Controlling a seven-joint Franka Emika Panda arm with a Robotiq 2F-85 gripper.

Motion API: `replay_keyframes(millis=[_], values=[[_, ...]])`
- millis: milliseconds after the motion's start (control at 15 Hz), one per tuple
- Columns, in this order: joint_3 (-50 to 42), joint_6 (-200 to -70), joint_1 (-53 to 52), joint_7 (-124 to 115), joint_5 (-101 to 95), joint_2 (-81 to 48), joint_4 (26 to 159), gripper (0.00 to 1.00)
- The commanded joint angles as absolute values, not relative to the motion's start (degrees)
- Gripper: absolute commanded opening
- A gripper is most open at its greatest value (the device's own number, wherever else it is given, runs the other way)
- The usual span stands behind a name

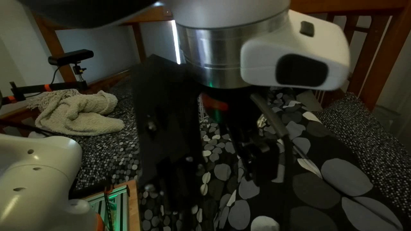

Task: Pull the bottom right side of the duvet to the left

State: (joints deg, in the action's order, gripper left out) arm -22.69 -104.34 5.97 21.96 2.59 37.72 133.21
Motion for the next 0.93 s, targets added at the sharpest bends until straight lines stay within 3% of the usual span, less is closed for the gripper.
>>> replay_keyframes(millis=[0, 467, 867], values=[[-27.2, -110.1, 3.9, 28.5, 7.7, 27.0, 127.4, 1.0], [-28.8, -109.0, -0.9, 45.5, 15.9, 3.6, 108.5, 1.0], [-19.4, -108.0, 10.9, 54.4, 16.7, -14.4, 93.9, 1.0]])
